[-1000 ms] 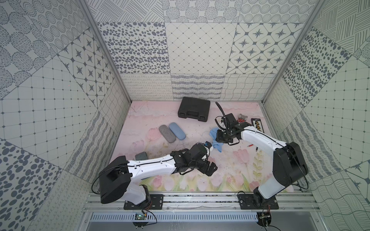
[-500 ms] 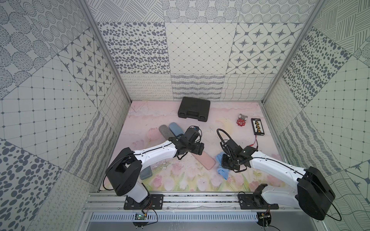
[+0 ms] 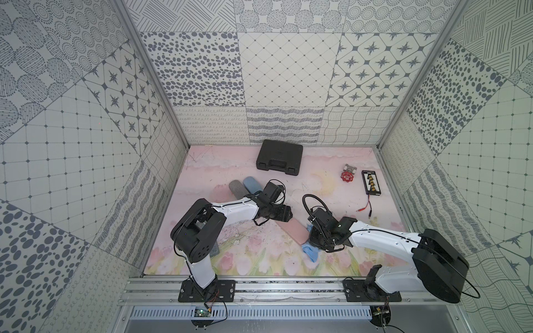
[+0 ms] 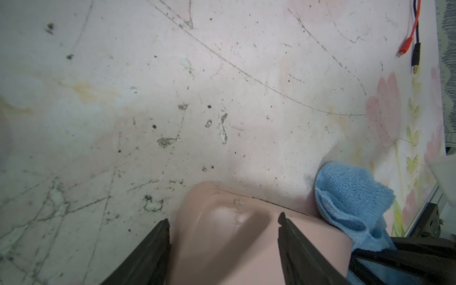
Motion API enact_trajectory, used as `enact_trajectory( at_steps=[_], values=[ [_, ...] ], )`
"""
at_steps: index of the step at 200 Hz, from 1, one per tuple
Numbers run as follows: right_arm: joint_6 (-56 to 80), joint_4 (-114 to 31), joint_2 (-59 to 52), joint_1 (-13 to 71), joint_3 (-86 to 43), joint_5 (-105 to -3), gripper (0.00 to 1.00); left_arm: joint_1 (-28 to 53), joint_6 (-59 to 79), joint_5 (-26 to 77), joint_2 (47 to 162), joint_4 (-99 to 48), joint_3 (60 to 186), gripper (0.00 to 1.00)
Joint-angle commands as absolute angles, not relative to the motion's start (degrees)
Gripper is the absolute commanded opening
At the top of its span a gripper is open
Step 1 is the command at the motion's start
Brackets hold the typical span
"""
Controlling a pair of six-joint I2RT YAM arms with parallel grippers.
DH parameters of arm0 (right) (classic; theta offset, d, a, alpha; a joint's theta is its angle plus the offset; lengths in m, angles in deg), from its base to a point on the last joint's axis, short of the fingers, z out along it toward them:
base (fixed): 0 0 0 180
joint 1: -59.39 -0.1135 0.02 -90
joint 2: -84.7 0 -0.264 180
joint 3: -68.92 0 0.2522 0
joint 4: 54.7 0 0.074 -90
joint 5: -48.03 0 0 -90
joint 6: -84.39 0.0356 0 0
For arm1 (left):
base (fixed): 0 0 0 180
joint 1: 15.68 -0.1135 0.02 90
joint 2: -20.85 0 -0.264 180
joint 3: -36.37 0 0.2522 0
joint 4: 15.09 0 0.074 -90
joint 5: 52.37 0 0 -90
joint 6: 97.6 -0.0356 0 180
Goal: Wipe the eyeglass case
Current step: Adjust the eyeglass case at the center of the board.
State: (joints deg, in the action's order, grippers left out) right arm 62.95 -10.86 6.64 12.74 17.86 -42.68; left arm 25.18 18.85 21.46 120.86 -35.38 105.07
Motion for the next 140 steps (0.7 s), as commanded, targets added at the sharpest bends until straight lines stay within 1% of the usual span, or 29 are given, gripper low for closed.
enact_trajectory(
  at_steps=[1, 22, 49, 85, 104, 115, 140],
  values=[
    [61.92, -18.08, 4.67, 15.58, 16.68, -43.18, 0.0, 25.02, 22.48, 13.99, 117.8, -30.81, 100.78, 0.72],
    [56.84, -17.1, 3.37, 19.82, 13.09, -44.26, 0.0, 25.03, 25.11, 13.34, 114.29, -28.57, 96.29, 0.71],
    [48.1, -14.17, 0.91, 26.11, 7.91, -46.05, 0.0, 25.59, 31.83, 11.1, 109.88, -22.92, 89.82, 0.69],
    [39.49, -11.36, -2.91, 30.93, 4.05, -48.83, 0.0, 28.54, 34.98, 13.48, 102.65, -23.59, 84.43, 0.68],
    [36.29, -9.5, -3.71, 31.81, 2.98, -48.53, 0.0, 30.6, 33.91, 15.19, 100.51, -26.64, 84.83, 0.69],
    [34.36, -8.02, -3.26, 32.67, 2.48, -47.13, 0.03, 31.66, 31.8, 16.26, 99.97, -29.63, 85.91, 0.7],
    [28.76, -4.3, -1.4, 35.03, 0.88, -42.66, 0.04, 32.4, 24.12, 20.47, 99.08, -38.35, 89.28, 0.72]
  ],
)
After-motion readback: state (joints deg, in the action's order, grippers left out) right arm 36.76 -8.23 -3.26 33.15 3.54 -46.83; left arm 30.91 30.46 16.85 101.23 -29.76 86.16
